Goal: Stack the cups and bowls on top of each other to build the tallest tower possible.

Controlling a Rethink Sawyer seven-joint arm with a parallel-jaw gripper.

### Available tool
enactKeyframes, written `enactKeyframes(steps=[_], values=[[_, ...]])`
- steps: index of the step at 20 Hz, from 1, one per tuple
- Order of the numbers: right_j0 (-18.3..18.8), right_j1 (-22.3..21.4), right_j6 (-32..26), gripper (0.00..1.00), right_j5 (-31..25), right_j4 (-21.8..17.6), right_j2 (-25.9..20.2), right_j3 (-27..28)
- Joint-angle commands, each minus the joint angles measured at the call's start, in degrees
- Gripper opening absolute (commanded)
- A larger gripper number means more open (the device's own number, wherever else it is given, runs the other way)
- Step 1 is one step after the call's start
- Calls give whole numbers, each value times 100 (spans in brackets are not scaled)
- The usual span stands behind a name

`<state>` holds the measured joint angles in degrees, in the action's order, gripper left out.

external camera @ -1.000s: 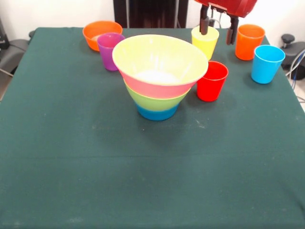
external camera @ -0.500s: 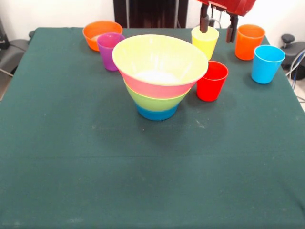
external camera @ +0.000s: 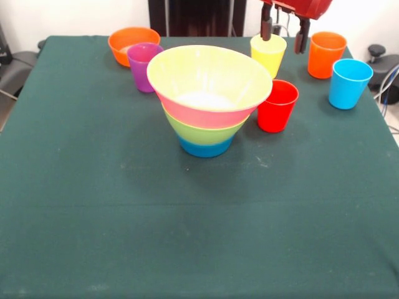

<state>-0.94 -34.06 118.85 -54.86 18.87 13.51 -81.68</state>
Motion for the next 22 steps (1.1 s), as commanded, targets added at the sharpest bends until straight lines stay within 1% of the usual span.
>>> enactKeyframes(steps=[1, 11, 22], values=[[17, 259, 950, 100, 636, 85, -399, -564], [61, 434, 895, 100, 922, 65, -465, -558], [19, 424, 927, 100, 964, 73, -465, -612]])
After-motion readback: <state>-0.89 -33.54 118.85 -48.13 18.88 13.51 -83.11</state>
